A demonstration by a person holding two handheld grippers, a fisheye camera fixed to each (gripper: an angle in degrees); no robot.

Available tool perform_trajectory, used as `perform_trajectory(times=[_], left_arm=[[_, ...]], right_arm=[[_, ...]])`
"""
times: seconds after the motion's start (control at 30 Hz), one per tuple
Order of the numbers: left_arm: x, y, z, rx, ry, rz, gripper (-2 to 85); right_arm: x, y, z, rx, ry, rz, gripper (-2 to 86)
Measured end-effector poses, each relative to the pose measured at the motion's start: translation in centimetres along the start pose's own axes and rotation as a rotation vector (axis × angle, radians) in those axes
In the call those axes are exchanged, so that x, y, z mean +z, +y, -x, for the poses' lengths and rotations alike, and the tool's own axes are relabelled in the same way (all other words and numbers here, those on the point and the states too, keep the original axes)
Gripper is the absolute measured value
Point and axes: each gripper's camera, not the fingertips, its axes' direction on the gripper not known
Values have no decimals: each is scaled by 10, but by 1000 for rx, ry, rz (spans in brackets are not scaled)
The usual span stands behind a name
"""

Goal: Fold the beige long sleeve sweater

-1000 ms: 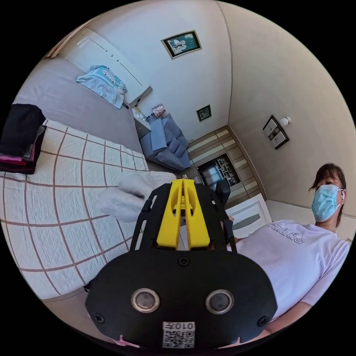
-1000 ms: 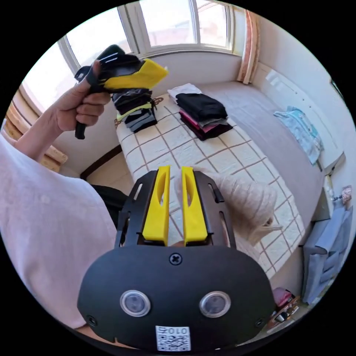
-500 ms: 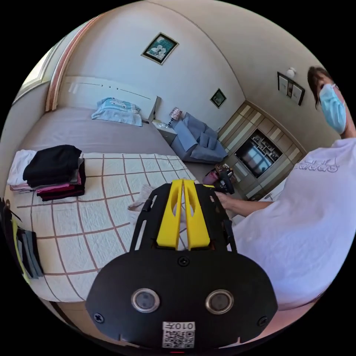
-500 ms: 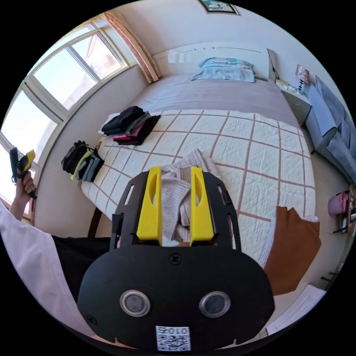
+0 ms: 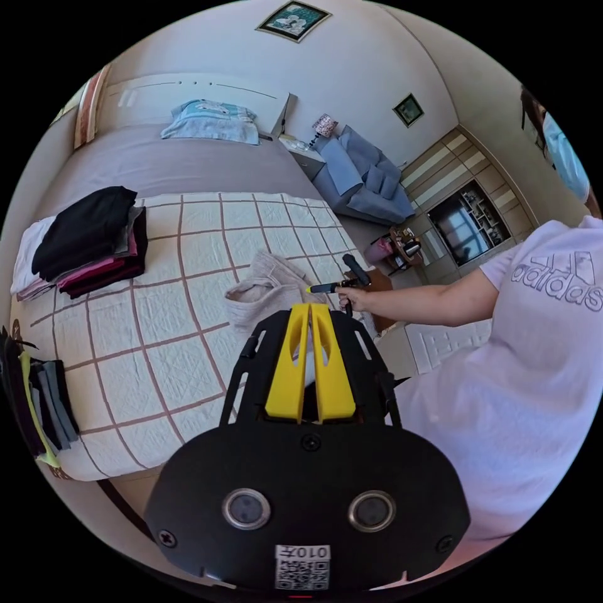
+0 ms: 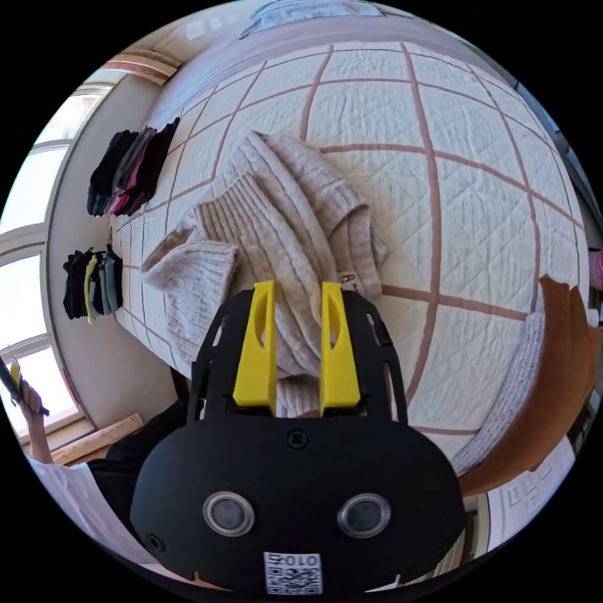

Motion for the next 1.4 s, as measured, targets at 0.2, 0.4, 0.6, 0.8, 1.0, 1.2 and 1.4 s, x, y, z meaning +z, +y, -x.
perform_trajectory(times=[0.2, 0.4, 0.6, 0.8, 1.0, 1.2, 1.4], left_arm=[[25, -37, 8, 78, 56, 45, -1], [36, -54, 7, 92, 125, 23, -2], [35, -48, 15, 81, 84, 94, -2], [25, -28, 34, -3, 94, 70, -1], [17, -14, 35, -20, 96, 36, 1], [13, -1, 33, -38, 65, 46, 18], [18, -18, 25, 50, -44, 38, 93]], right_arm=[[-35, 10, 50, -134, -174, -111, 52], [-40, 68, 158, -624, -224, -41, 54], [-30, 74, 131, -659, -198, 99, 71], [-95, 27, 67, -368, -8, -155, 114], [-70, -41, -26, 176, -240, -42, 169], [-29, -26, -28, 309, -311, 16, 78], [-76, 12, 78, -165, -146, -103, 56]])
